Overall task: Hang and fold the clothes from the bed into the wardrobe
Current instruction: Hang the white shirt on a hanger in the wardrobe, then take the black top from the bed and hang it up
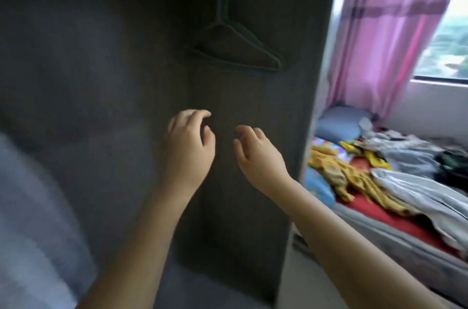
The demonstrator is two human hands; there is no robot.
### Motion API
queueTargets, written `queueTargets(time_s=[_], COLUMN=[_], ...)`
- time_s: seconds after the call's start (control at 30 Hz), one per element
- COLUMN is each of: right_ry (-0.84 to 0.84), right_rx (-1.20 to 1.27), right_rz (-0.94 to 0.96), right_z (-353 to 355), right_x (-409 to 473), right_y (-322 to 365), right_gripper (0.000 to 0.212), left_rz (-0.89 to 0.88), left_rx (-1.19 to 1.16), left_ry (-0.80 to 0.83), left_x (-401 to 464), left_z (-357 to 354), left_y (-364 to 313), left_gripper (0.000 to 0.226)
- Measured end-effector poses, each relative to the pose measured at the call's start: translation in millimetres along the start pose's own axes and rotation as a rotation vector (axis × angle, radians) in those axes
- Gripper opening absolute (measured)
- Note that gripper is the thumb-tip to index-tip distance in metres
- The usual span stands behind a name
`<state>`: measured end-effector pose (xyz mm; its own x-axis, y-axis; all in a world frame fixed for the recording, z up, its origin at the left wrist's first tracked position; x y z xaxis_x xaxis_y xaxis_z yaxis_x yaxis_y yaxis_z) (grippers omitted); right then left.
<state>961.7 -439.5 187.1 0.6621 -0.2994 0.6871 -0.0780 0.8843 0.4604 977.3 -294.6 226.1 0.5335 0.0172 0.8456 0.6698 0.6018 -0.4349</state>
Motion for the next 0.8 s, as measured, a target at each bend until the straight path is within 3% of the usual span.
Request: queueTargets(time_s=[0.3, 0.37, 0.63, 0.8], right_ry=[0.179, 0.195, 0.257, 0.291], right_rx=[-0.437, -0.514, -0.581, -0.602], right_rz=[-0.322, -0.452, -0.721, -0.853], right_z=[136, 195, 269, 285], right_x=[-126, -173, -268, -284], right_y=[-268, -334, -456, -523], right_gripper=[0.036, 0.036, 0.036, 0.037], left_rz=[-0.112, -0.197, -0.292, -0.301], left_rx=[-0.235, -0.268, -0.268, -0.301], left_ry=[0.601, 0.774, 1.136, 1.258], left_x=[-161, -221, -317, -348], left_z=[-201, -254, -357, -428], left_y=[-144, -208, -288, -317], left_gripper=[0.031, 0.034, 0.037, 0.037])
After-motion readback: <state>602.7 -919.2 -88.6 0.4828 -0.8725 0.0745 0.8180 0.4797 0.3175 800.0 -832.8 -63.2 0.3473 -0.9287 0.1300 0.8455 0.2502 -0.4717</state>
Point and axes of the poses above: each hand's wrist, its own x-axis towards the middle knuckle, its own z-axis out of the back of the hand, y = z × x, the point moved 4 cm from there along x, towards the middle knuckle, and after that the axes turned 12 degrees about -y, right-handed, at the moved point
